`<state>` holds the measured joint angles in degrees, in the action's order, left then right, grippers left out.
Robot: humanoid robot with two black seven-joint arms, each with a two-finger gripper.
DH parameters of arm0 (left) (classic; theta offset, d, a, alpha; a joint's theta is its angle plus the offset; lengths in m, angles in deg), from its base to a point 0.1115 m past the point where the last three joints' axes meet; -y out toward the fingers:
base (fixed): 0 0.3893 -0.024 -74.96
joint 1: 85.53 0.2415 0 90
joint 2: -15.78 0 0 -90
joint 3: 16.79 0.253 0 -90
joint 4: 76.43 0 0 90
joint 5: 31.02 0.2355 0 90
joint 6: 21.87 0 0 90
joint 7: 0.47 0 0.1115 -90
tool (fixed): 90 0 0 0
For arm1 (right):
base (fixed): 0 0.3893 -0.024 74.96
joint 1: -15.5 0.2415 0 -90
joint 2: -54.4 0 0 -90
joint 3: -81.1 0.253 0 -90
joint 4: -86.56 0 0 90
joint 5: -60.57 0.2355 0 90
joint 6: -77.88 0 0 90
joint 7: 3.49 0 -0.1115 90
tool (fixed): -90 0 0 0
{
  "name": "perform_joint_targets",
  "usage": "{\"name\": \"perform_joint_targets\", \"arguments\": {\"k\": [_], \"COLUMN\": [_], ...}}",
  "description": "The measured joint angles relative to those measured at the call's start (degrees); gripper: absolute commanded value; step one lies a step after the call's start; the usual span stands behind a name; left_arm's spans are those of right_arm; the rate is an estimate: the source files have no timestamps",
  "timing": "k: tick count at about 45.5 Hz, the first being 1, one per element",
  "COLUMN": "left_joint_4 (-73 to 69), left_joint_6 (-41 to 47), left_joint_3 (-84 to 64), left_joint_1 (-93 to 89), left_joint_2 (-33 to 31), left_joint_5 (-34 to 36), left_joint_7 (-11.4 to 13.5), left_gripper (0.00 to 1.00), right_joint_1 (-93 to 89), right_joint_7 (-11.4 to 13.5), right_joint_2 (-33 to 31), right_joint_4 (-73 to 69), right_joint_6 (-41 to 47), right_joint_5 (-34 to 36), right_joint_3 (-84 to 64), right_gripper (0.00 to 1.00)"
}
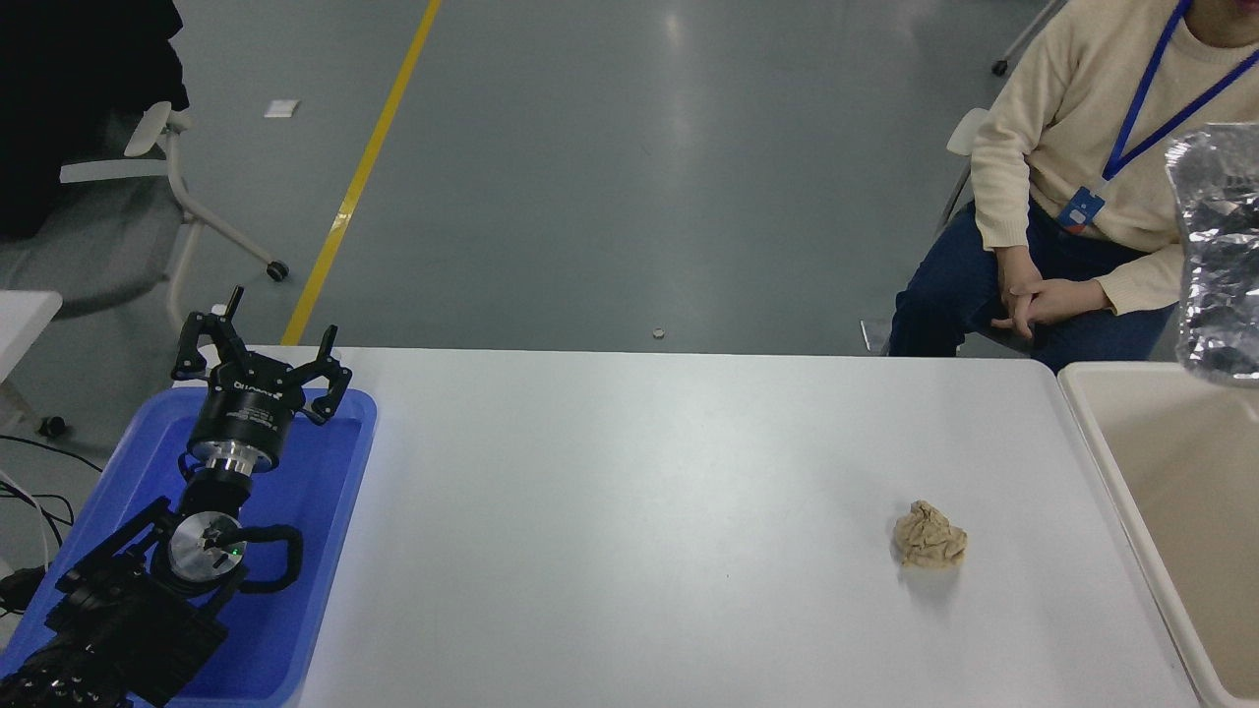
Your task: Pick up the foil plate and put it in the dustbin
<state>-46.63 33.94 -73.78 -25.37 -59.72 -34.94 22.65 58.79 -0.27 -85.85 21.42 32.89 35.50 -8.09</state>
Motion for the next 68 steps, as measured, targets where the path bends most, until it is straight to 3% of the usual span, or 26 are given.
{"name": "perform_joint_targets", "arguments": {"k": [6,18,38,54,68], "left_joint_4": [0.0,0.0,0.0,0.0,0.0], "left_joint_6": [0.0,0.0,0.0,-0.1,-0.1], "left_joint_3": [0.0,0.0,0.0,-0.1,-0.1], "left_joint_1": [0.0,0.0,0.0,0.0,0.0], "left_joint_2": [0.0,0.0,0.0,0.0,0.0], "left_joint_5": [0.0,0.0,0.0,0.1,0.0], "left_joint_7": [0.0,0.0,0.0,0.0,0.0], "left_gripper": [1.0,1.0,1.0,1.0,1.0], "right_joint_1": [-6.2,-24.3,-58.2,-81.9,-93.2], "right_joint_7": [0.0,0.1,0.4,0.5,0.6], "right_joint_2": [-2.0,-3.8,-3.2,5.6,13.7], "right_joint_4": [2.0,7.6,24.9,45.7,58.1], "right_joint_6": [-1.5,-13.6,-32.8,-38.8,-44.5], "right_joint_5": [0.1,4.9,9.8,10.3,10.4], "right_joint_3": [0.6,7.2,31.5,49.8,56.2], "right_gripper": [0.0,0.0,0.0,0.0,0.0]}}
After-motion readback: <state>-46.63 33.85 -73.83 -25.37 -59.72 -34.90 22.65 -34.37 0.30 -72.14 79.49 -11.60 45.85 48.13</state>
